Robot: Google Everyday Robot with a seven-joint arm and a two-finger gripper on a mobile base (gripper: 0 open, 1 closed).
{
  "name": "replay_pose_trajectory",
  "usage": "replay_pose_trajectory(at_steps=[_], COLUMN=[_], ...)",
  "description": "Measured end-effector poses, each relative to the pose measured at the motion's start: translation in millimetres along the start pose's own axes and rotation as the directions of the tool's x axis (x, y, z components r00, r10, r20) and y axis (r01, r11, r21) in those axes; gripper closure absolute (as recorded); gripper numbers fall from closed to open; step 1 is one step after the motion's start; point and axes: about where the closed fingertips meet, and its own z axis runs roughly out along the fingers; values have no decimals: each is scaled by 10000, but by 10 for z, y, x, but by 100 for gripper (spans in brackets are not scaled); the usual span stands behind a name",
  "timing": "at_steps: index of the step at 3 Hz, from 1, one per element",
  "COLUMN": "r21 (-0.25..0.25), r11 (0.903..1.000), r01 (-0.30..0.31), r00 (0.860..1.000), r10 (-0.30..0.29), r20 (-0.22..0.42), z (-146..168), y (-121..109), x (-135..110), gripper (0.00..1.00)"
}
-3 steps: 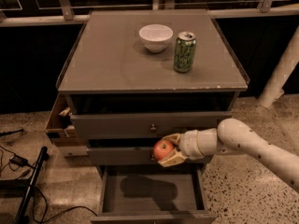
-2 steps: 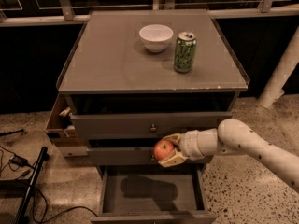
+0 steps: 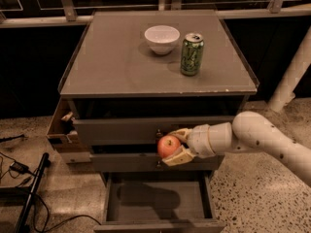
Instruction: Pick apple from bottom drawer and place on counter
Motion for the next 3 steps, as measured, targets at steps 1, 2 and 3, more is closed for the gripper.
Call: replay_pose_trajectory(at_steps=[1,2,3], r21=[196,457,455], r11=[9993,9919,9918], r01=[332,1189,1191], r00=[9989,9863,9863], r10=[-338,-1233,-1234], r20=[329,1099,1098], z=[-399,-883,-880], y=[41,97,96], x=[-714,-1754,-1757], gripper=[100,100,100])
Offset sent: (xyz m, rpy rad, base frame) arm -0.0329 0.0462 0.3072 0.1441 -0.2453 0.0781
